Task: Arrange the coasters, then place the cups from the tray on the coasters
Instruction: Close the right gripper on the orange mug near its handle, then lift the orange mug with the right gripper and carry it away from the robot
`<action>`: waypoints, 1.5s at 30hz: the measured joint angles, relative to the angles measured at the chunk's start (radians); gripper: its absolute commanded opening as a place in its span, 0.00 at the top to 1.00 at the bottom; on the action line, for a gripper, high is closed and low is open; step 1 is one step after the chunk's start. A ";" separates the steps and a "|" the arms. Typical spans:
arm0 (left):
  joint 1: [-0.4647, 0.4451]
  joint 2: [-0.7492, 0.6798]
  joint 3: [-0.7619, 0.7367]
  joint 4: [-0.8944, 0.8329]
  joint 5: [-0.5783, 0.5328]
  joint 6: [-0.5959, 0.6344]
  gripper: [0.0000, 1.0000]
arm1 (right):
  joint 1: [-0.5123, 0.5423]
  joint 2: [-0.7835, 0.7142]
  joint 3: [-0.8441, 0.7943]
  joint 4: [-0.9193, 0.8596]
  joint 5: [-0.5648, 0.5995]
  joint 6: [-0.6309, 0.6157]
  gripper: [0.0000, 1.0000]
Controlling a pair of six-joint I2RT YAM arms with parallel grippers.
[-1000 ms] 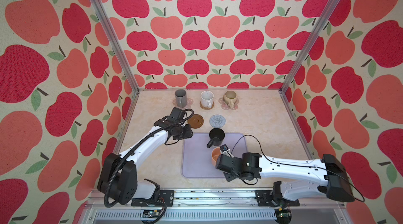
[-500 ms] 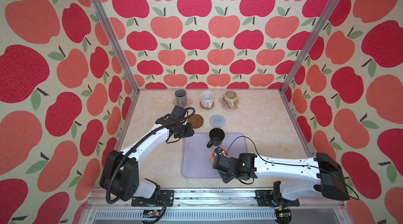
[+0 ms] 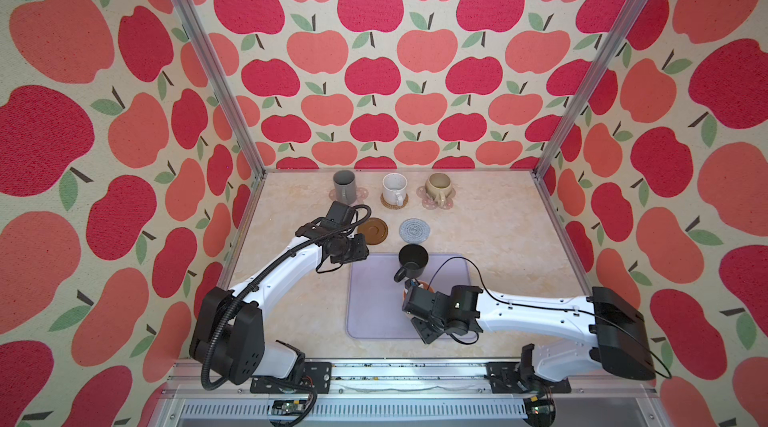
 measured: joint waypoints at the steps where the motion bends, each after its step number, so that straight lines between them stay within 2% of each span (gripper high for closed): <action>1: 0.000 0.000 0.000 0.000 0.000 0.000 0.60 | 0.000 -0.001 0.000 0.000 0.000 0.000 0.46; 12: 0.000 0.000 0.000 0.000 0.000 0.000 0.60 | -0.023 -0.022 0.000 -0.001 0.013 0.004 0.53; 15: 0.000 0.000 0.000 0.000 0.000 0.000 0.60 | -0.024 -0.021 0.000 -0.003 0.019 0.006 0.60; 29: 0.000 0.000 0.000 -0.003 0.000 0.000 0.60 | -0.030 0.005 0.003 -0.021 0.030 0.031 0.78; 39: 0.000 0.000 0.000 -0.003 0.000 0.000 0.60 | -0.032 0.040 0.040 -0.050 0.038 0.031 1.00; 45: 0.000 0.000 0.000 -0.003 0.000 0.000 0.60 | -0.032 0.040 0.040 -0.050 0.038 0.031 1.00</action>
